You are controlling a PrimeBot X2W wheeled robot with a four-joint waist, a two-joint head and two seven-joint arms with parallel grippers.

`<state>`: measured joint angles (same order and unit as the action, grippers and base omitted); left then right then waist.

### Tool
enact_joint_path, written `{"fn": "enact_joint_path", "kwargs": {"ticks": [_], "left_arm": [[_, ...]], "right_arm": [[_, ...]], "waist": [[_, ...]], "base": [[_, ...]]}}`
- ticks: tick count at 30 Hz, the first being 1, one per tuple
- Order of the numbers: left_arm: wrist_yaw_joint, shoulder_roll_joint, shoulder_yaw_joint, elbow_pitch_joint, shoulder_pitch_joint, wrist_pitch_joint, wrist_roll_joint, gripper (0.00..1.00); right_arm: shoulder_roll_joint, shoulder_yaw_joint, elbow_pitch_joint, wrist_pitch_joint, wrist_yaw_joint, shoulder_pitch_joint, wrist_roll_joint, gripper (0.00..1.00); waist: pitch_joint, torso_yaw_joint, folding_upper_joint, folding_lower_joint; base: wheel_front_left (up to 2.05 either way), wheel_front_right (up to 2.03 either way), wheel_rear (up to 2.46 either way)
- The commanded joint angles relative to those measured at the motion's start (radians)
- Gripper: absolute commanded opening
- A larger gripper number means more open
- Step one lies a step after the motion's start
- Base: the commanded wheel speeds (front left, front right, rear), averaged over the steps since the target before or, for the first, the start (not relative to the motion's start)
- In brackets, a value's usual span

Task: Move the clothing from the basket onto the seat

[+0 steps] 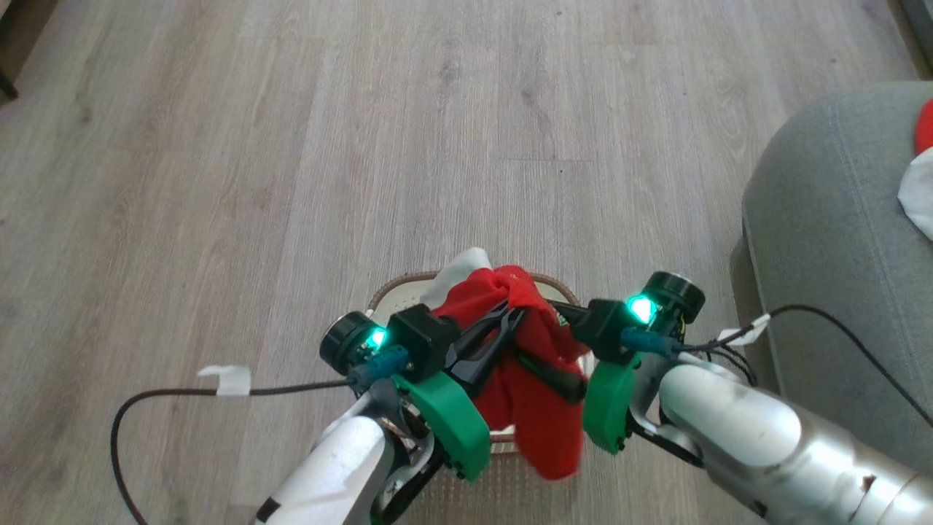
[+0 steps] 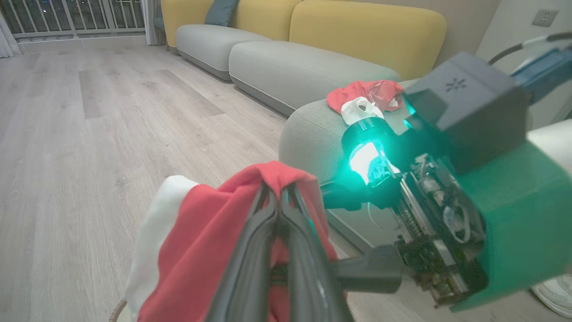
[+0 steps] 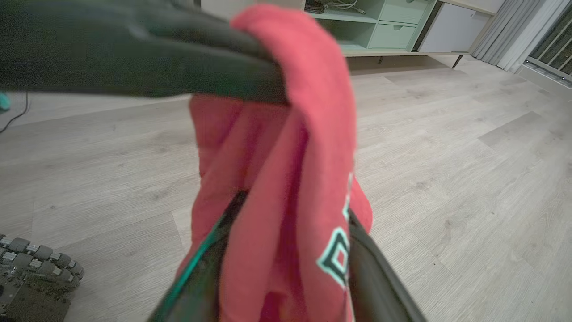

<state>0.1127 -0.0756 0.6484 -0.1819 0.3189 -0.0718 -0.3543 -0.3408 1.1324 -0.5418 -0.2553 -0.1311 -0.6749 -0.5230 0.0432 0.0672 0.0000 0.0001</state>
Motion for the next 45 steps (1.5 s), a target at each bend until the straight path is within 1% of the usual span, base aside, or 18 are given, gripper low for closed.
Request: {"fn": "enact_joint_path", "kwargs": {"ticks": [1, 4, 5, 6, 7, 8, 9, 10, 14, 17, 20, 23, 29, 32, 38, 45], "left_arm": [[0.006, -0.009, -0.029, 0.047, 0.061, -0.002, -0.012, 0.00], [0.006, -0.013, -0.030, 0.051, 0.061, -0.002, -0.020, 0.01], [0.006, -0.013, -0.031, 0.051, 0.061, -0.005, -0.022, 0.25], [0.004, -0.015, -0.032, 0.049, 0.061, -0.010, -0.020, 0.40], [0.000, -0.020, -0.032, 0.046, 0.063, -0.016, -0.013, 0.57], [0.000, -0.020, -0.032, 0.046, 0.063, -0.016, -0.013, 0.57], [-0.002, -0.019, -0.034, 0.042, 0.060, -0.022, -0.016, 0.85], [-0.003, -0.019, -0.036, 0.038, 0.058, -0.027, -0.019, 1.00], [-0.010, -0.016, -0.035, 0.016, 0.057, -0.049, -0.019, 1.00], [-0.015, -0.019, -0.036, -0.005, 0.056, -0.068, -0.017, 1.00], [-0.017, -0.018, -0.032, -0.027, 0.055, -0.086, -0.018, 1.00], [-0.015, -0.010, -0.021, -0.038, 0.054, -0.106, -0.024, 1.00], [-0.006, 0.008, 0.032, -0.057, 0.061, -0.130, -0.038, 1.00], [-0.001, 0.012, 0.063, -0.074, 0.068, -0.132, -0.040, 1.00], [0.002, 0.016, 0.092, -0.092, 0.086, -0.136, -0.046, 1.00], [0.003, 0.012, 0.106, -0.092, 0.121, -0.129, -0.037, 1.00]], "right_arm": [[-0.005, -0.023, 0.023, -0.006, 0.000, -0.036, -0.013, 0.00], [-0.009, -0.051, 0.032, -0.006, 0.000, -0.031, -0.023, 0.00], [-0.012, -0.063, 0.034, -0.006, 0.000, -0.029, -0.024, 0.00], [-0.014, -0.072, 0.036, -0.006, 0.000, -0.027, -0.025, 0.00], [-0.017, -0.083, 0.039, -0.006, 0.000, -0.023, -0.026, 0.00], [-0.017, -0.083, 0.039, -0.006, 0.000, -0.023, -0.026, 0.00], [-0.020, -0.092, 0.041, -0.006, 0.000, -0.020, -0.027, 0.00], [-0.023, -0.100, 0.043, -0.006, 0.000, -0.017, -0.027, 0.00], [-0.041, -0.143, 0.045, -0.006, 0.000, -0.005, -0.028, 0.00], [-0.054, -0.187, 0.057, -0.006, 0.000, 0.005, -0.019, 0.00], [-0.069, -0.226, 0.073, -0.006, 0.000, 0.015, -0.006, 0.00], [-0.082, -0.262, 0.089, -0.006, 0.000, 0.026, 0.008, 0.00], [-0.098, -0.343, 0.112, -0.006, 0.000, 0.064, 0.026, 0.00], [-0.104, -0.390, 0.116, -0.006, 0.000, 0.084, 0.039, 0.00], [-0.101, -0.480, 0.131, -0.006, 0.000, 0.120, 0.068, 0.00], [-0.072, -0.593, 0.143, -0.006, 0.000, 0.141, 0.096, 0.00]], "waist": [[0.002, -0.003, 0.0000, -0.0001], [0.005, -0.008, 0.0000, -0.0001], [0.006, -0.010, 0.0000, -0.0001], [0.007, -0.013, 0.0000, -0.0001], [0.008, -0.016, 0.0000, -0.0001], [0.008, -0.016, 0.0000, -0.0001], [0.008, -0.020, 0.0000, -0.0001], [0.008, -0.024, 0.0000, -0.0001], [0.012, -0.041, 0.0000, -0.0001], [0.022, -0.078, 0.0000, -0.0001], [0.034, -0.133, 0.0000, -0.0001], [0.043, -0.203, 0.0000, -0.0001], [0.066, -0.337, 0.0000, -0.0001], [0.075, -0.384, 0.0000, -0.0001], [0.095, -0.430, 0.0000, -0.0001], [0.160, -0.425, 0.0000, -0.0001]], "base": [[0.00, 0.00, 0.00], [0.00, 0.00, 0.00], [0.00, 0.00, 0.00], [0.00, 0.00, 0.00], [0.00, 0.00, 0.00], [0.00, 0.00, 0.00], [0.00, 0.00, 0.00], [0.00, 0.00, 0.00], [0.00, 0.00, 0.00], [0.00, 0.00, 0.00], [0.00, 0.00, 0.00], [0.00, 0.00, 0.00], [0.00, 0.00, 0.00], [0.00, 0.00, 0.00], [0.00, 0.00, 0.00], [0.00, 0.00, 0.00]]}}
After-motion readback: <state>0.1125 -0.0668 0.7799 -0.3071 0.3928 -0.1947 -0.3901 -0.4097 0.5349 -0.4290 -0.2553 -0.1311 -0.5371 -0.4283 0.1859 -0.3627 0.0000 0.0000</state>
